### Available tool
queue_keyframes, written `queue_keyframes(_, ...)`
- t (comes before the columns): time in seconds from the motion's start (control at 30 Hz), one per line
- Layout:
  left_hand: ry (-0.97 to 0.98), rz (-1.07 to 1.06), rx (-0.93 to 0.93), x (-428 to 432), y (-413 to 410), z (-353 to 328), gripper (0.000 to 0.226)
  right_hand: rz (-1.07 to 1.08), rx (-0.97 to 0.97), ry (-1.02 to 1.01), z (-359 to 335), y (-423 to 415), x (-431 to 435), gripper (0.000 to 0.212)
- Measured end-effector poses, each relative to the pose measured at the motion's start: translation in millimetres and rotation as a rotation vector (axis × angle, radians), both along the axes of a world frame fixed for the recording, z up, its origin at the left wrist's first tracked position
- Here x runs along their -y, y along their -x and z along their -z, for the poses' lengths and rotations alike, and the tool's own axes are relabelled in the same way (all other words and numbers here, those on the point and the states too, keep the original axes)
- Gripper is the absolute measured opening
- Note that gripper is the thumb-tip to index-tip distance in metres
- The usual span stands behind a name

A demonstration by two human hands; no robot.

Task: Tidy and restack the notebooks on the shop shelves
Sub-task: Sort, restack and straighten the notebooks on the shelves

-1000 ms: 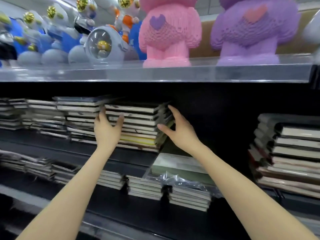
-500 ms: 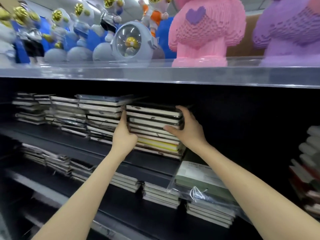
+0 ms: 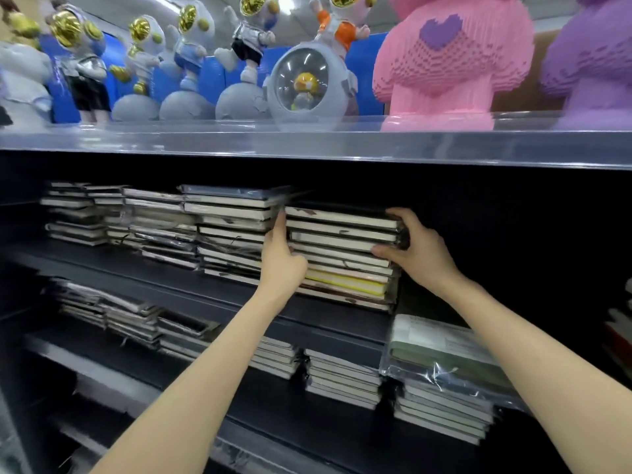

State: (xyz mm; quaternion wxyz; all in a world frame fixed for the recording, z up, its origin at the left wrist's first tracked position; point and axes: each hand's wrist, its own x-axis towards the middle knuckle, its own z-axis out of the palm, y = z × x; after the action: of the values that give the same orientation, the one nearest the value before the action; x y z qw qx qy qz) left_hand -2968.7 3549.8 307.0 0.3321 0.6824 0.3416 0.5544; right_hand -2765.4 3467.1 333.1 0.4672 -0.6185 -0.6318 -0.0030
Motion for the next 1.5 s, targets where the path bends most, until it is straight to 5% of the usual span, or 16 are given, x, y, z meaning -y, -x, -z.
queue_keyframes(0.23,0.048,0.160,-0.025,-4.0,0.3,-8.1,0.091,-0.030,-0.201,0.045,-3.6,-0.9,14.0,0.062)
queue_keyframes(0.33,0.092,0.218,0.038,-10.1,2.9,-9.8,0.089,-0.201,-0.516,0.096,-10.7,10.1,22.1,0.058)
queue_keyframes(0.4,0.104,0.232,0.067,-12.2,4.8,-9.1,0.088,-0.127,-0.685,0.066,-16.1,22.7,16.9,0.054)
queue_keyframes(0.53,0.126,0.242,0.122,-2.9,5.8,-11.8,0.079,0.269,-0.674,-0.126,-13.6,44.3,0.6,0.029)
queue_keyframes(0.77,0.170,0.414,0.246,40.5,48.4,-11.4,0.067,0.221,-0.748,-0.200,-14.8,68.8,66.9,0.013)
queue_keyframes(0.87,0.396,0.476,0.378,43.6,63.7,-23.1,0.032,0.173,-0.839,-0.139,-18.8,66.4,95.9,0.027)
queue_keyframes(1.03,0.860,0.672,0.245,34.5,41.6,-53.3,0.061,0.112,-1.155,0.234,-44.4,53.1,98.8,0.026)
queue_keyframes(1.2,0.806,0.644,0.144,38.2,34.0,-55.2,0.029,0.073,-1.111,0.285,-34.7,58.4,107.9,0.017)
queue_keyframes(1.4,0.791,0.693,0.069,65.4,38.3,-41.8,0.050,0.050,-0.970,0.225,-10.1,79.4,166.4,0.013)
queue_keyframes(1.5,0.795,0.699,0.104,98.3,44.7,-26.5,0.034,0.027,-0.945,0.224,3.6,87.6,193.4,0.015)
